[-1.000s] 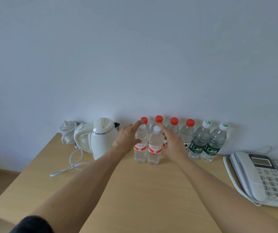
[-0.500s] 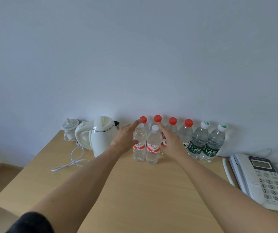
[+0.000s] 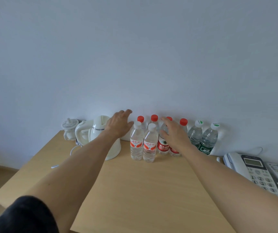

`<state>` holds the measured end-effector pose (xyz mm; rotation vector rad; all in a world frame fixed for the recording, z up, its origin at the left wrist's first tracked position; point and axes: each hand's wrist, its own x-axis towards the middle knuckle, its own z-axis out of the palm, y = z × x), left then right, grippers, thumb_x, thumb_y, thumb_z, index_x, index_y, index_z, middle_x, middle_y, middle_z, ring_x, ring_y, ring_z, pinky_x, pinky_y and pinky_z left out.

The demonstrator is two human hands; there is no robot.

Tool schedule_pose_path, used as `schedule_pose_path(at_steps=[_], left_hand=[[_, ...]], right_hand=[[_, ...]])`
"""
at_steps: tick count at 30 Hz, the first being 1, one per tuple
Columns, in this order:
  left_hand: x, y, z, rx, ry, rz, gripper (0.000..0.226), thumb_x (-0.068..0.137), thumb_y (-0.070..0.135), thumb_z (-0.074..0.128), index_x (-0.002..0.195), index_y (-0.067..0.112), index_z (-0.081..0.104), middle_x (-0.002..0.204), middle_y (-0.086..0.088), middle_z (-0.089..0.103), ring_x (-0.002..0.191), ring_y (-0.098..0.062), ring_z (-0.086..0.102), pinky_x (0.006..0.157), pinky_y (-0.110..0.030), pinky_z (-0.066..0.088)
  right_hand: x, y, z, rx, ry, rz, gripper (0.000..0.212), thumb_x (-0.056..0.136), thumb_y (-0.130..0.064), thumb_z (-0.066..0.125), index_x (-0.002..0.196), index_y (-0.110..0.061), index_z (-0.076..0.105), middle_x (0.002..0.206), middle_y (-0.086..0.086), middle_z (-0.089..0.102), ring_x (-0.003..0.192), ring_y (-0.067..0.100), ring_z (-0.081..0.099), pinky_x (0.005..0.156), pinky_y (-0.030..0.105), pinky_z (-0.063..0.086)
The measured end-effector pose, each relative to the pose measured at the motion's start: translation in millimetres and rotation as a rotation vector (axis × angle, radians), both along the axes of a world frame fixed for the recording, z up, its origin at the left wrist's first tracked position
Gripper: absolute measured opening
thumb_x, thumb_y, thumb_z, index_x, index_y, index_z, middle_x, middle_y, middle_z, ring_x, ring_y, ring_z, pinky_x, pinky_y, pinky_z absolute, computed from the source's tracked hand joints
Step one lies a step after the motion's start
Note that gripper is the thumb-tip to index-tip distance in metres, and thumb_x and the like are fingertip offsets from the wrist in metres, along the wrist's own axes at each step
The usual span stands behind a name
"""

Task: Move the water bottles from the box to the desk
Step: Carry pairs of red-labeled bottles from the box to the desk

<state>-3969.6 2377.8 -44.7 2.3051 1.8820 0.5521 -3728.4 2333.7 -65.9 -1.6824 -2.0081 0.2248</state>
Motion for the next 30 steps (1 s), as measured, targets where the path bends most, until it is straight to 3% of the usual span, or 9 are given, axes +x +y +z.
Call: schedule_pose_path(at_steps=[5, 12, 15, 20, 26, 30], left_hand=[[24.0, 8.5, 23.0, 0.022, 0.016, -0.043, 0.05, 0.102, 0.045, 0.047, 0.146, 0.023, 0.044, 0.135, -0.008, 0.057, 0.127, -0.028, 0.05, 0.092, -0.044, 0.047], [74.4, -4.4, 41.9, 0.017, 0.094, -0.236, 0.051, 0.103, 0.047, 0.042, 0.147, 0.022, 0.044, 0.137, -0.009, 0.055, 0.128, -0.029, 0.049, 0.099, -0.046, 0.045], [101.6, -19.3, 40.3, 0.023, 0.123, -0.342, 0.051, 0.103, 0.048, 0.041, 0.146, 0.021, 0.045, 0.136, -0.01, 0.056, 0.127, -0.03, 0.05, 0.098, -0.047, 0.046], [162.6, -59.2, 25.3, 0.019, 0.16, -0.556, 0.046, 0.103, 0.043, 0.042, 0.142, 0.019, 0.049, 0.13, -0.013, 0.058, 0.123, -0.032, 0.051, 0.096, -0.045, 0.046], [244.2, -143.2, 4.4, -0.007, 0.147, -0.813, 0.048, 0.103, 0.042, 0.044, 0.143, 0.017, 0.048, 0.134, -0.016, 0.056, 0.127, -0.035, 0.049, 0.1, -0.046, 0.044], [293.8, -210.9, -0.1, 0.005, 0.143, -0.985, 0.046, 0.102, 0.042, 0.044, 0.141, 0.018, 0.051, 0.137, -0.013, 0.057, 0.127, -0.033, 0.05, 0.1, -0.045, 0.044]], right_hand=[[6.9, -10.8, 19.1, -0.012, -0.05, -0.125, 0.041, 0.102, -0.034, 0.047, 0.14, -0.02, 0.045, 0.119, 0.014, 0.056, 0.106, 0.033, 0.059, 0.081, 0.039, 0.047], [22.1, -54.0, 36.0, -0.028, -0.134, -0.364, 0.037, 0.103, -0.037, 0.042, 0.134, -0.018, 0.049, 0.114, 0.017, 0.057, 0.106, 0.037, 0.058, 0.087, 0.042, 0.047], [34.7, -83.9, 37.1, -0.039, -0.152, -0.485, 0.042, 0.104, -0.038, 0.041, 0.141, -0.018, 0.046, 0.117, 0.018, 0.056, 0.11, 0.038, 0.056, 0.089, 0.042, 0.045], [60.5, -156.5, 26.3, -0.116, -0.131, -0.682, 0.046, 0.103, -0.042, 0.041, 0.144, -0.022, 0.042, 0.118, 0.016, 0.054, 0.112, 0.036, 0.055, 0.085, 0.041, 0.047], [102.1, -264.9, 9.5, -0.23, -0.104, -0.916, 0.05, 0.104, -0.045, 0.039, 0.149, -0.024, 0.038, 0.142, 0.014, 0.048, 0.126, 0.032, 0.05, 0.094, 0.042, 0.049], [133.5, -344.3, 6.0, -0.265, -0.067, -1.095, 0.051, 0.102, -0.047, 0.041, 0.148, -0.026, 0.039, 0.136, 0.014, 0.05, 0.123, 0.034, 0.051, 0.095, 0.043, 0.049]])
